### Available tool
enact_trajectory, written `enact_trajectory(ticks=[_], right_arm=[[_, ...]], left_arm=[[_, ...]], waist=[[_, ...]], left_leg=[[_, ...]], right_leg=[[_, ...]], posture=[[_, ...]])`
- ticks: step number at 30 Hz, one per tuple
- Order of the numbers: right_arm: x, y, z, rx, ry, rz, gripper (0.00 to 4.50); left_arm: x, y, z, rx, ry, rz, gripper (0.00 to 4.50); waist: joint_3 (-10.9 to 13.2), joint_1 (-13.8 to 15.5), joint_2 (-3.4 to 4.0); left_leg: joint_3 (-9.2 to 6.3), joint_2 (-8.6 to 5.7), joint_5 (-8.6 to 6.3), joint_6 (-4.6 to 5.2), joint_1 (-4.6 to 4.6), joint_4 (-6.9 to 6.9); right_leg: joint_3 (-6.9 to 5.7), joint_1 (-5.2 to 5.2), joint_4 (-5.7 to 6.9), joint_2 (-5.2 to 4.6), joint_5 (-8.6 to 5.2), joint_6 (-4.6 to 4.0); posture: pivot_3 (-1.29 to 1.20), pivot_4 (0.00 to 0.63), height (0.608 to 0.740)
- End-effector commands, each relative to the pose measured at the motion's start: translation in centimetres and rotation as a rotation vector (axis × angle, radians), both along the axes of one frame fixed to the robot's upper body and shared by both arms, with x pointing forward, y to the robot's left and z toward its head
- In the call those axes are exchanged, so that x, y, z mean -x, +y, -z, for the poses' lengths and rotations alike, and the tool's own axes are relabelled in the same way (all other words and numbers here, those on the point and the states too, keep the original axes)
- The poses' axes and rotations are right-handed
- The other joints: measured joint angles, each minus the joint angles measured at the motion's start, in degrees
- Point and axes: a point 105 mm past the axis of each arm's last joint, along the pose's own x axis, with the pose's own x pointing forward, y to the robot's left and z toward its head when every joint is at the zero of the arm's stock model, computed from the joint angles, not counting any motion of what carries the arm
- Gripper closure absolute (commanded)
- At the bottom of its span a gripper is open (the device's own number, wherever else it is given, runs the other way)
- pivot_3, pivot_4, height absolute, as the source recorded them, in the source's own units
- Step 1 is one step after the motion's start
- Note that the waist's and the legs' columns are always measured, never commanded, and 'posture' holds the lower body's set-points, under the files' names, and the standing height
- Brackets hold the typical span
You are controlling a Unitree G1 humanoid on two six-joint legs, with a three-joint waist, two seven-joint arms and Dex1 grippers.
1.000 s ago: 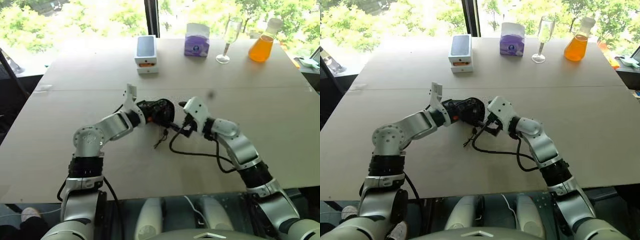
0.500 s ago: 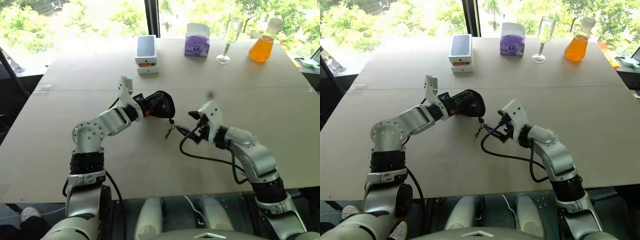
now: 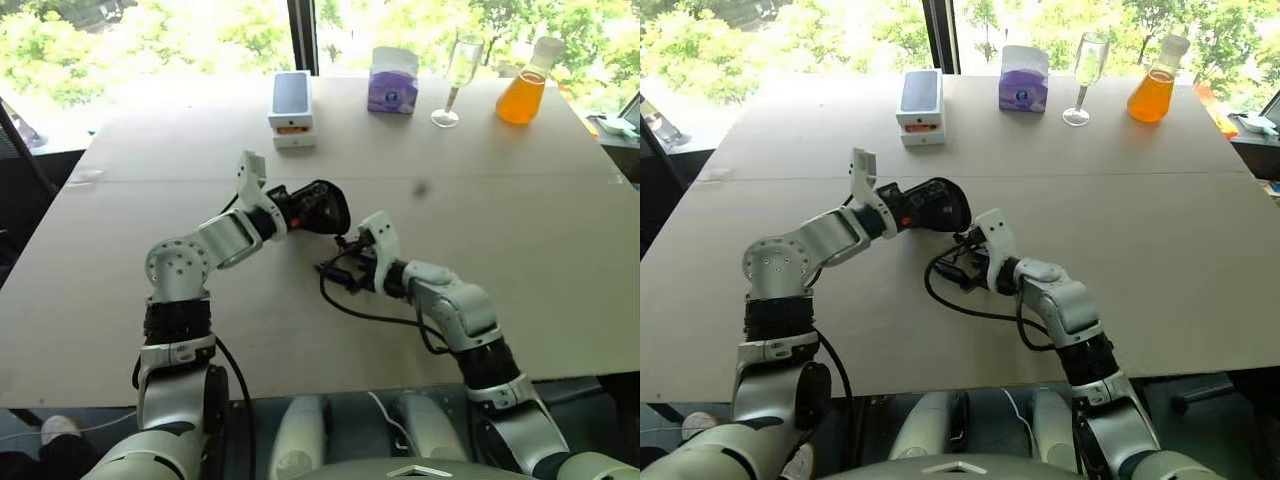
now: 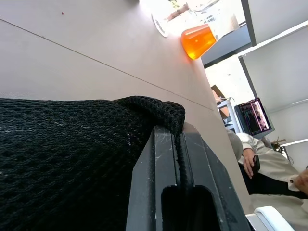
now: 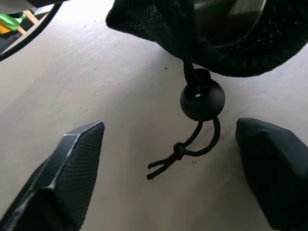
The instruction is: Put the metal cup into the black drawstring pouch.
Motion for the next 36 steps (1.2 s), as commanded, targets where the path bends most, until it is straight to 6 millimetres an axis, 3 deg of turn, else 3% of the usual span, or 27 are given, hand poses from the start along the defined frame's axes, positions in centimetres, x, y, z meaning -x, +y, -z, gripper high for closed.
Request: enact_trajectory(ticks=[1,6,7,13,16,18,20,21,24,27,36], right_arm=[[-0.9,-0.2,-0.4,-0.006,-0.035,0.051,1.9],[-2.8,-3.4,-0.8,0.017,-0.109,0.188,4.37],[-3.1,-4.2,-1.2,0.024,-0.131,0.21,4.45],[-4.4,-10.4,-4.4,0.373,-0.479,0.311,4.45],[-4.4,-12.5,-7.7,0.509,-0.664,0.318,4.5],[-4.2,-13.3,-10.3,0.569,-0.776,0.317,4.5],[-3.8,-13.6,-12.7,0.615,-0.874,0.302,4.5],[-3.6,-13.6,-13.6,0.637,-0.914,0.289,4.5],[-3.0,-13.3,-15.0,0.69,-0.995,0.248,4.5],[-2.4,-12.7,-16.2,0.703,-1.055,0.222,4.5],[-1.0,-11.1,-17.0,0.69,-1.115,0.169,4.5]], left_arm=[[0.2,0.1,-2.4,0.021,-0.08,0.004,4.5],[0.5,0.1,-1.9,-0.017,-0.09,0.005,4.5],[0.6,0.0,-1.8,-0.003,-0.088,0.014,4.5],[1.5,-0.3,-1.9,-0.002,-0.116,0.055,4.5],[3.0,-1.5,-2.3,-0.155,-0.236,0.158,3.67],[4.8,-2.9,-2.6,-0.269,-0.353,0.284,2.73],[6.0,-3.8,-2.7,-0.36,-0.449,0.377,1.85],[6.3,-4.2,-2.8,-0.388,-0.49,0.406,1.76],[6.6,-5.5,-3.7,-0.408,-0.575,0.474,1.76],[5.7,-7.2,-5.3,-0.385,-0.635,0.49,1.76],[2.6,-9.0,-6.3,-0.47,-0.744,0.496,1.76]], waist=[[0.0,-0.12,0.0],[0.01,0.0,0.01],[0.01,0.09,0.01],[0.04,0.17,0.06],[0.09,-0.04,0.07],[0.1,-0.21,0.08],[0.11,-0.19,0.13],[0.11,-0.12,0.14],[0.12,0.17,0.15],[0.15,0.8,0.12],[0.18,0.69,0.13]], left_leg=[[0.01,0.0,0.0,0.0,0.0,0.0],[0.0,0.0,0.01,-0.01,-0.02,0.0],[0.01,0.0,0.01,-0.01,-0.02,0.0],[0.02,-0.04,0.02,-0.04,-0.06,0.0],[0.03,-0.03,0.04,-0.06,-0.06,-0.05],[0.08,-0.01,0.08,-0.13,-0.03,-0.13],[0.14,0.01,0.08,-0.14,0.01,-0.19],[0.15,0.01,0.08,-0.14,0.01,-0.19],[0.15,0.01,0.07,-0.13,-0.02,-0.2],[0.05,0.01,-0.01,0.02,-0.11,-0.13],[0.06,0.02,0.03,-0.03,-0.18,-0.11]], right_leg=[[0.01,0.0,0.0,0.0,0.0,0.0],[0.0,-0.01,0.01,-0.01,0.0,0.0],[0.0,-0.01,0.01,-0.01,0.0,0.0],[0.01,-0.02,-0.02,-0.06,0.0,0.0],[0.02,-0.05,-0.03,-0.02,0.0,0.01],[0.07,-0.08,-0.05,0.03,-0.01,0.0],[0.14,-0.11,-0.06,0.06,-0.01,-0.01],[0.15,-0.11,-0.07,0.07,-0.01,-0.01],[0.14,-0.1,-0.15,0.06,-0.01,-0.01],[0.01,-0.01,-0.31,0.06,-0.01,0.0],[0.03,-0.02,-0.43,0.1,-0.01,0.02]], posture=[[0.0,0.15,0.74],[0.0,0.15,0.74],[0.0,0.15,0.74],[0.0,0.15,0.74],[0.0,0.15,0.74],[0.0,0.15,0.74],[0.0,0.15,0.74],[0.0,0.15,0.74],[0.0,0.15,0.74],[0.0,0.15,0.74],[0.0,0.15,0.74]])
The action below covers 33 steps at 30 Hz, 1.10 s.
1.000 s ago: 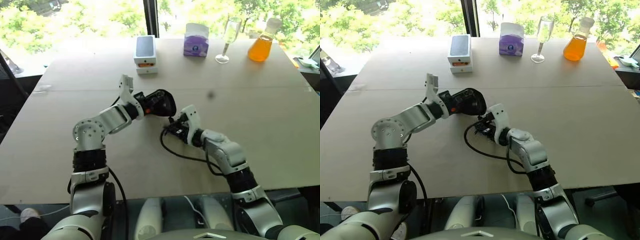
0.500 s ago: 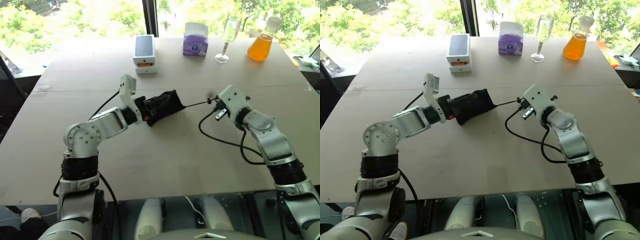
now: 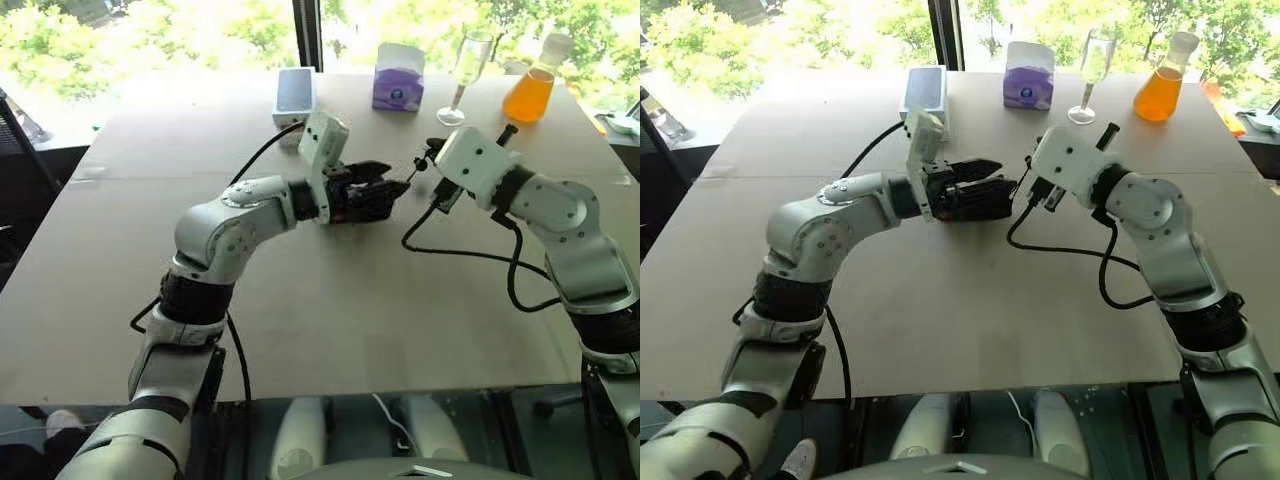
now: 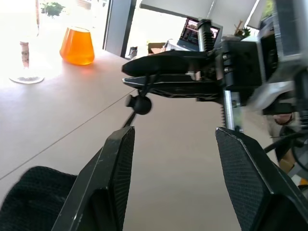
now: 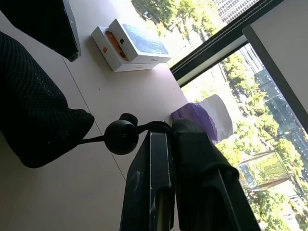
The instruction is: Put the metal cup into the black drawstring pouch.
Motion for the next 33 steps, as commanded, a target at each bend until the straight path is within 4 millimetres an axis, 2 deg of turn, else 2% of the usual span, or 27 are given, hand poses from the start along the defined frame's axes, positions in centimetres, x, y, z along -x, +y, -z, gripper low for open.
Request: enact_trajectory(ticks=[1,13,14,16,18,20,24,26,29,33], right_arm=[[1.2,1.2,-2.0,0.0,-0.083,-0.05,4.5],[1.6,2.3,-1.8,-0.004,-0.086,-0.073,4.5],[1.6,2.4,-1.8,-0.005,-0.086,-0.074,4.5],[1.6,2.4,-1.8,-0.006,-0.084,-0.076,4.5],[1.7,2.5,-1.8,-0.007,-0.083,-0.077,4.5],[1.7,2.5,-1.8,-0.011,-0.082,-0.075,4.5],[1.5,2.1,-2.1,-0.044,-0.074,-0.057,4.5],[0.8,0.8,-2.5,-0.096,-0.061,0.0,4.5],[-0.7,-2.5,-3.0,-0.169,-0.052,0.136,4.5],[-2.5,-7.8,-2.6,-0.279,-0.019,0.336,4.5]], left_arm=[[-0.5,-0.8,-1.4,-0.024,-0.108,0.035,1.76],[-0.6,-2.5,-1.9,-0.005,-0.136,0.125,1.76],[-0.5,-2.6,-1.8,-0.004,-0.134,0.131,2.26],[-0.4,-2.7,-1.7,-0.005,-0.13,0.141,2.91],[-0.4,-2.7,-1.5,-0.005,-0.123,0.143,3.98],[-0.4,-2.7,-1.3,-0.008,-0.118,0.139,4.31],[-0.6,-2.4,-0.8,-0.015,-0.104,0.124,4.31],[-0.9,-2.1,0.2,-0.04,-0.074,0.108,4.31],[-1.4,-1.0,2.9,-0.113,-0.021,0.064,4.31],[-1.9,1.2,7.4,-0.234,0.061,-0.022,4.31]], waist=[[0.01,-0.01,0.0],[0.01,-0.14,0.01],[0.01,-0.18,0.01],[0.01,-0.25,0.01],[0.01,-0.29,0.01],[0.01,-0.3,0.01],[0.01,-0.31,0.01],[0.01,-0.32,0.01],[0.01,-0.32,0.02],[0.01,-0.26,0.02]], left_leg=[[0.0,0.0,0.0,0.0,-0.01,0.0],[-0.01,0.0,-0.01,0.02,-0.07,0.07],[-0.01,0.0,-0.01,0.02,-0.07,0.07],[-0.02,0.0,-0.01,0.02,-0.07,0.07],[-0.02,0.0,-0.01,0.02,-0.07,0.07],[-0.03,0.0,-0.01,0.02,-0.07,0.07],[-0.03,0.0,0.0,0.01,-0.07,0.08],[-0.03,0.01,-0.01,0.02,-0.06,0.08],[-0.01,0.01,0.0,0.01,-0.06,0.08],[0.0,0.01,0.0,0.01,-0.04,0.08]], right_leg=[[-0.01,-0.01,0.0,0.01,0.0,0.0],[-0.01,-0.01,-0.02,0.01,-0.01,0.02],[-0.01,-0.02,-0.01,0.01,-0.01,0.02],[-0.01,-0.02,0.0,0.01,-0.01,0.02],[-0.01,-0.02,0.0,0.01,-0.01,0.02],[-0.01,-0.02,0.0,0.01,-0.01,0.02],[-0.01,-0.02,0.01,0.01,-0.01,0.02],[-0.01,-0.02,0.02,0.01,-0.01,0.02],[-0.01,-0.01,0.03,0.01,-0.01,0.02],[0.0,0.0,0.04,0.01,-0.01,0.02]], posture=[[0.0,0.15,0.74],[0.0,0.15,0.74],[0.0,0.15,0.74],[0.0,0.15,0.74],[0.0,0.15,0.74],[0.0,0.15,0.74],[0.0,0.15,0.74],[0.0,0.15,0.74],[0.0,0.15,0.74],[0.0,0.15,0.74]])
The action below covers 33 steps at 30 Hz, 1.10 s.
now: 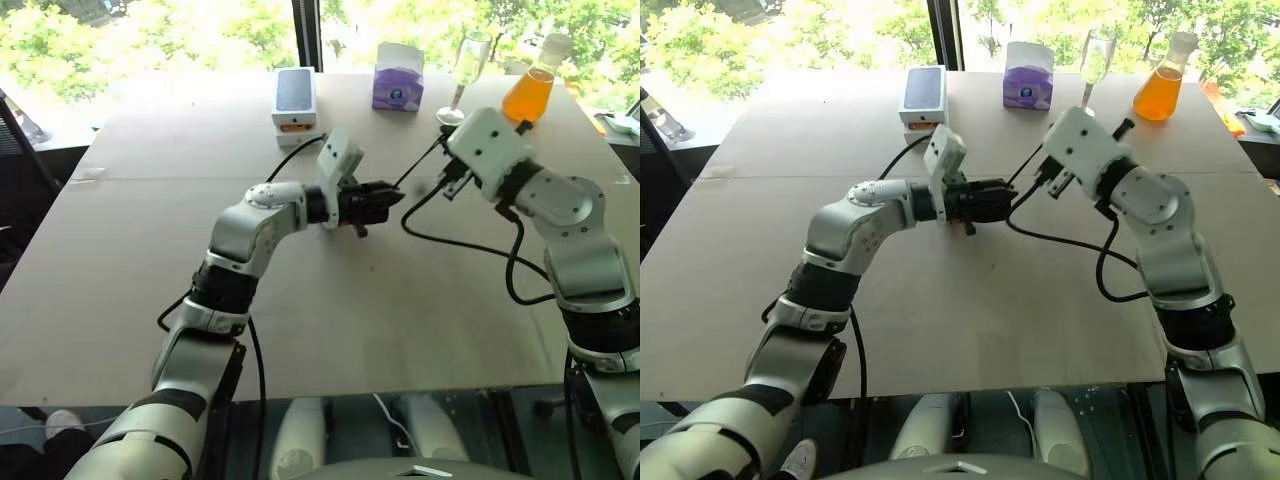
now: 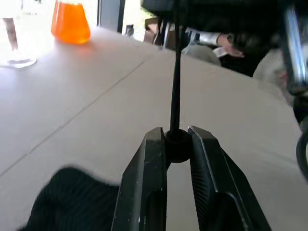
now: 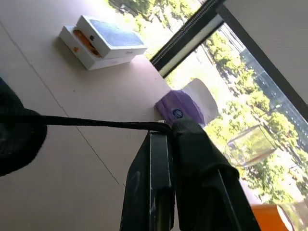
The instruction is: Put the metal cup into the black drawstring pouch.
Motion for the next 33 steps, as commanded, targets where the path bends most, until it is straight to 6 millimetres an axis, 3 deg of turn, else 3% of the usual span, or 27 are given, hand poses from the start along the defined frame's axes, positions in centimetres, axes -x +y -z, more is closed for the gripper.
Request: enact_trajectory(ticks=[1,5,8,11,13,16,20,22,23,26,29,33], right_arm=[[-0.9,-5.2,-1.1,-0.087,-0.03,0.188,4.5],[-1.6,-9.6,1.4,-0.113,0.037,0.339,4.5],[-1.6,-10.3,3.5,-0.121,0.092,0.345,4.5],[-1.1,-7.9,5.7,-0.144,0.169,0.204,4.5],[0.5,-4.8,7.1,-0.166,0.252,0.003,4.5],[2.3,-3.6,9.6,-0.173,0.354,-0.071,3.47],[5.2,-4.9,11.7,-0.204,0.444,-0.099,1.58],[6.9,-6.1,12.7,-0.224,0.476,-0.09,0.49],[7.9,-6.3,13.1,-0.228,0.485,-0.122,0.23],[10.7,-7.1,13.4,-0.33,0.491,-0.201,0.23],[13.0,-7.2,12.9,-0.329,0.46,-0.314,0.23],[13.7,-8.0,11.8,-0.366,0.43,-0.329,0.23]], left_arm=[[-0.1,1.2,2.2,-0.077,0.022,-0.051,4.31],[-0.3,2.3,4.1,-0.144,0.029,-0.1,4.31],[-0.3,2.5,4.7,-0.166,0.019,-0.109,4.31],[0.1,2.0,4.3,-0.133,0.0,-0.087,4.31],[0.7,1.6,2.6,-0.006,0.031,-0.072,4.31],[2.8,1.8,0.2,0.104,0.023,-0.01,2.93],[5.0,4.1,-2.2,0.26,0.058,-0.078,1.08],[6.0,6.4,-2.1,0.258,0.033,-0.177,1.01],[6.6,7.4,-2.1,0.291,0.02,-0.224,1.01],[9.6,10.0,0.0,0.182,-0.106,-0.261,1.01],[11.8,13.3,2.9,0.129,-0.025,-0.344,1.01],[13.1,15.9,4.0,0.119,-0.023,-0.441,1.01]], waist=[[0.0,0.04,0.0],[-0.01,0.18,0.01],[-0.01,0.03,0.02],[-0.04,-0.2,0.06],[-0.05,-0.25,0.08],[-0.04,-0.33,0.08],[-0.04,-0.12,0.09],[-0.06,-0.14,0.11],[-0.07,-0.14,0.13],[-0.12,-0.41,0.19],[-0.12,-0.35,0.23],[-0.12,-0.15,0.25]], left_leg=[[0.0,0.0,0.0,0.0,-0.01,0.0],[0.02,0.0,-0.01,0.01,-0.02,0.0],[0.03,0.0,-0.02,0.03,0.01,0.0],[0.04,0.01,-0.02,0.04,0.04,0.0],[0.05,0.01,-0.06,0.1,0.07,0.0],[0.03,0.1,-0.11,0.19,0.06,0.01],[0.01,0.19,-0.12,0.2,0.07,0.06],[0.0,0.25,-0.14,0.22,0.15,0.1],[0.0,0.25,-0.14,0.23,0.24,0.09],[0.01,0.3,-0.17,0.24,0.35,0.03],[0.08,0.31,-0.19,0.26,0.47,0.01],[0.13,0.52,-0.23,0.31,1.3,0.03]], right_leg=[[0.0,0.0,0.0,0.0,0.0,0.0],[0.0,0.0,0.0,0.0,0.0,0.0],[0.04,0.0,0.01,0.0,0.0,0.0],[0.06,0.01,0.03,0.0,0.0,0.0],[0.09,0.01,0.05,0.01,0.0,0.0],[0.09,0.01,0.07,0.05,0.0,0.0],[0.07,0.05,0.08,0.04,0.0,0.0],[0.06,0.14,0.08,0.02,0.0,0.01],[0.07,0.22,0.06,0.02,0.0,0.01],[0.07,0.31,-0.03,0.02,0.0,0.0],[0.11,0.34,0.01,0.07,-0.02,-0.04],[0.08,1.13,-0.1,-0.03,-0.16,-0.27]], posture=[[0.0,0.15,0.74],[0.0,0.15,0.74],[0.0,0.15,0.74],[0.0,0.15,0.74],[0.0,0.15,0.74],[0.0,0.15,0.74],[0.0,0.15,0.74],[0.0,0.15,0.74],[0.0,0.15,0.74],[0.0,0.15,0.74],[0.0,0.15,0.74],[0.0,0.15,0.74]])
